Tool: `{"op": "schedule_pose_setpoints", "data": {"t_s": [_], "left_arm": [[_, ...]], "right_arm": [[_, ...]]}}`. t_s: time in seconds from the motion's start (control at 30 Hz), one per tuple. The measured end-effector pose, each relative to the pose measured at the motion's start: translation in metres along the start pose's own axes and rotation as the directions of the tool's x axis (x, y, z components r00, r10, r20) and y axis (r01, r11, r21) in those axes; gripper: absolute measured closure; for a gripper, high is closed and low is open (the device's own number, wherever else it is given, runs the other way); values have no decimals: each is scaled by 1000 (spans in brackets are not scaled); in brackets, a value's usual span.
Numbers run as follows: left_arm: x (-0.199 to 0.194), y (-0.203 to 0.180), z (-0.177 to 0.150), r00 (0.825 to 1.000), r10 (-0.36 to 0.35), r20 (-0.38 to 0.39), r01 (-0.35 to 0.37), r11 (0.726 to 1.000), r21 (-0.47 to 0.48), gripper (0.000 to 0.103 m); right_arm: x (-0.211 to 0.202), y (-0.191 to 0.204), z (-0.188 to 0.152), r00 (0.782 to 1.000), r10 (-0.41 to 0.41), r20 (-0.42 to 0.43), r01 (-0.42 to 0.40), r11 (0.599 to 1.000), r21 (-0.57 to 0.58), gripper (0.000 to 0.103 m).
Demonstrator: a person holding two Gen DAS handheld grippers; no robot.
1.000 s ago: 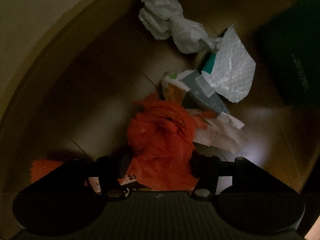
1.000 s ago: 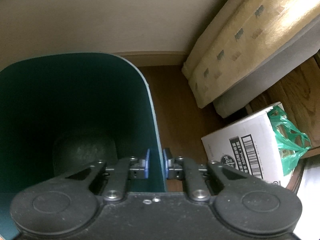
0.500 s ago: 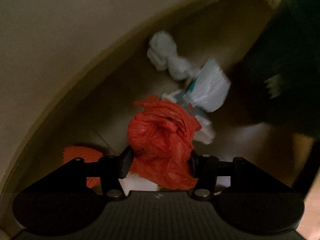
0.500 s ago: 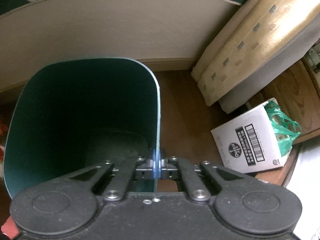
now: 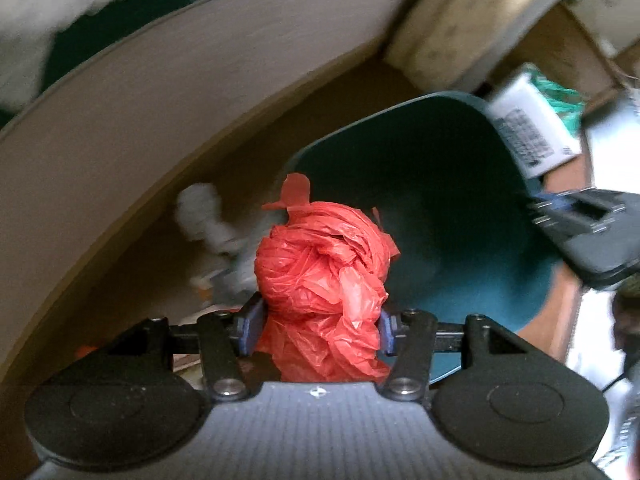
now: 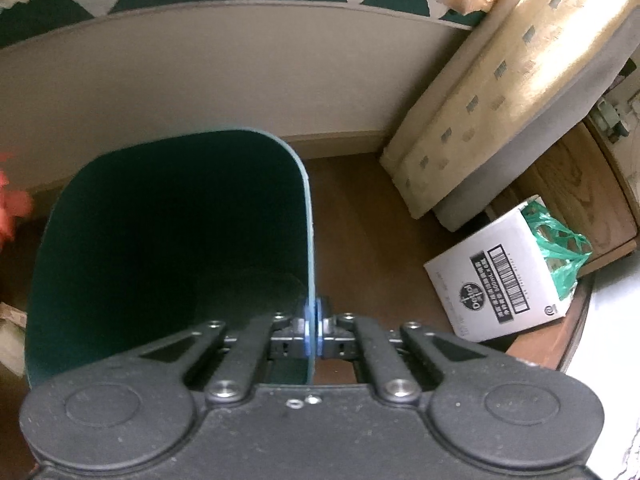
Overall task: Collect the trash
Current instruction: 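Carry the red bag over the wastebasket and open the left tool, then lower the left tool and grasp the crumpled white tissue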
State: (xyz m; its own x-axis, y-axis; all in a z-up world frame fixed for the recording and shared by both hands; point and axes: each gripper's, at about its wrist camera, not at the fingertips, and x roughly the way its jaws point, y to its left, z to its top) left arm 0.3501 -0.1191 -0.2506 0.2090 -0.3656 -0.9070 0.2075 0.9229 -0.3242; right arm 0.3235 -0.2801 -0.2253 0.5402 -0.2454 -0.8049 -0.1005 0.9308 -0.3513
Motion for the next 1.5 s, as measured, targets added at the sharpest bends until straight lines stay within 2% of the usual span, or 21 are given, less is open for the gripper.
{"op": "schedule_pose_setpoints", "data": {"t_s": [0.17,0.33,0.4,0.63,0.73,0.87,0.93,1.13,1.27,1.5], "left_arm": [[7,-33,30,994,-109,8,109,993,43,50],[51,-55,42,992,-116,-56,120,990,68,50],[69,-59,40,994,-82,-74,88,993,82,49],[95,-60,37,990,-64,-122,74,994,82,47],[103,-64,40,991,-56,-120,65,995,73,41],[94,-60,40,993,-81,-81,86,994,62,25],[87,-60,41,995,-83,-57,87,993,76,25],[56,-47,38,999,-28,32,23,988,154,25],[43,-20,36,996,43,78,-53,990,127,25],[82,39,35,977,212,40,-213,976,46,25]], "right_arm": [[0,1,-2,999,10,40,-11,1000,24,100],[1,-2,1,998,31,59,-32,999,19,99],[2,-3,1,998,32,58,-33,999,17,100],[9,-11,2,998,34,52,-36,999,41,100],[11,-15,2,998,40,55,-43,998,49,100],[16,-21,2,998,43,50,-45,998,52,100],[18,-24,3,998,44,44,-46,997,59,100],[27,-36,6,999,48,17,-49,996,79,100],[34,-44,4,999,42,-6,-41,995,92,100],[43,-62,-8,993,95,-68,-85,986,140,101]]}}
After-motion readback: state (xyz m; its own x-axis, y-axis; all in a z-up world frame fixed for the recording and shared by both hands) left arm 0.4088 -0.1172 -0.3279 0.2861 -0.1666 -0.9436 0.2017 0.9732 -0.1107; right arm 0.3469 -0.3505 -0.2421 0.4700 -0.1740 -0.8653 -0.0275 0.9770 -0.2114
